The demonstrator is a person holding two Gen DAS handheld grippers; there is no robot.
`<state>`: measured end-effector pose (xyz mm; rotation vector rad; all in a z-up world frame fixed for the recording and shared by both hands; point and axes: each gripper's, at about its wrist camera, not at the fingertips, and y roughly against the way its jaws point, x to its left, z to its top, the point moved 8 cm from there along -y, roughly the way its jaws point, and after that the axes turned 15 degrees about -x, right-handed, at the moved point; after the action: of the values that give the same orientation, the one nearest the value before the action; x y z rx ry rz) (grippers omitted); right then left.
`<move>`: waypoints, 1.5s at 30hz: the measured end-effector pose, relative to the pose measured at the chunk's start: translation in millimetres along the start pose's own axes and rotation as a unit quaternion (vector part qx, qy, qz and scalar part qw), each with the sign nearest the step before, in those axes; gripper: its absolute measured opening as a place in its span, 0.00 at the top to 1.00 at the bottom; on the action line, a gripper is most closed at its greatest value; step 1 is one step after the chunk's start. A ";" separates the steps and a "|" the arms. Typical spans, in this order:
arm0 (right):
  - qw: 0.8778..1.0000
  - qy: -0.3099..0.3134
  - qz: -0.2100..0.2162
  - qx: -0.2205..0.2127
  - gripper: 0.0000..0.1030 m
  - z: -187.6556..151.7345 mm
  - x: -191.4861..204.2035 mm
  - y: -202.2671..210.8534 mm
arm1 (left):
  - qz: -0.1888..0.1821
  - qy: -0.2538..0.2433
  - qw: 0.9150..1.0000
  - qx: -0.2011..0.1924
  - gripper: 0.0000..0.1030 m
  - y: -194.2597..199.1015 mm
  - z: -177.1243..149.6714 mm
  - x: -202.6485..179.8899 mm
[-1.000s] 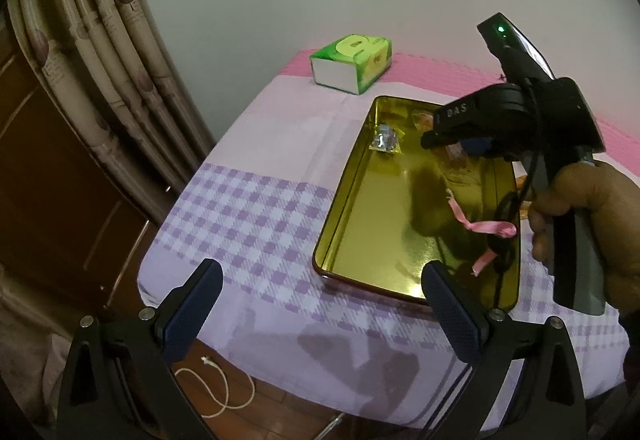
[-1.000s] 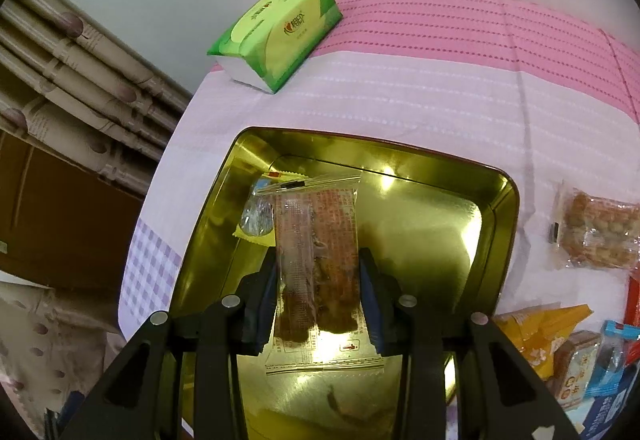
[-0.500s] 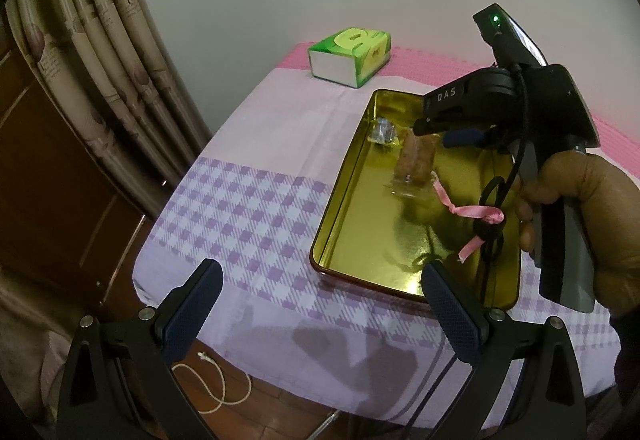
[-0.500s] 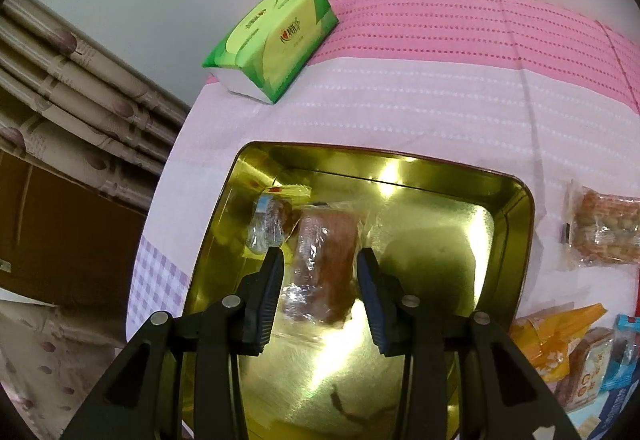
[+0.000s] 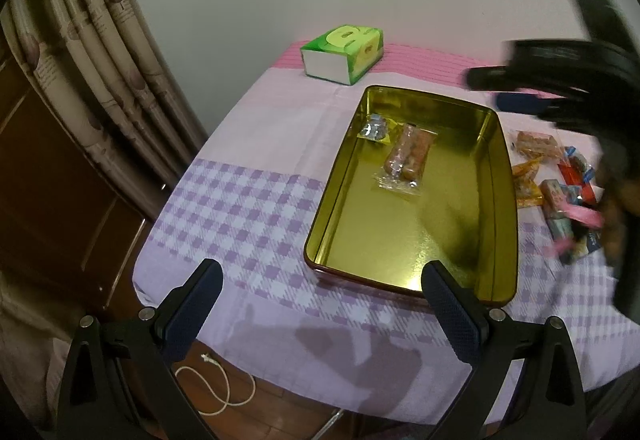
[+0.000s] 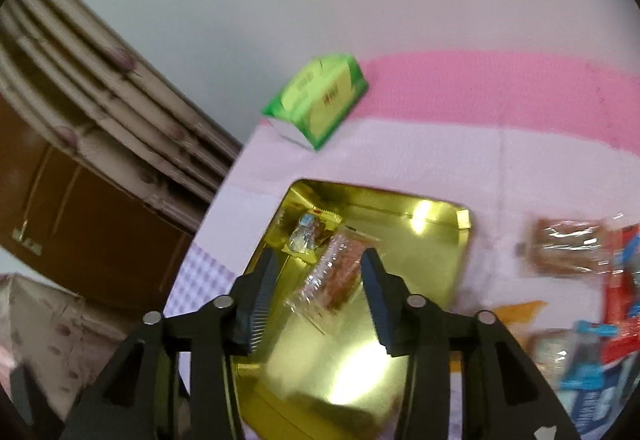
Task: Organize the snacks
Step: 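Grasp the small boxed sesame cake with the right gripper and lift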
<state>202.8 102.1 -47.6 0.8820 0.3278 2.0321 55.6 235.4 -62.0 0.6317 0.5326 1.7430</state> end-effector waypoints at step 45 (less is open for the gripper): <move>0.962 0.186 -0.138 0.143 0.74 -80.1 -121.6 9.1 | -0.002 -0.069 0.997 -0.022 0.04 9.3 -0.7 -28.4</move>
<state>186.4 6.3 -156.4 0.5747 0.9201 1.9038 54.2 205.6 -60.6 0.7127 0.3988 1.6880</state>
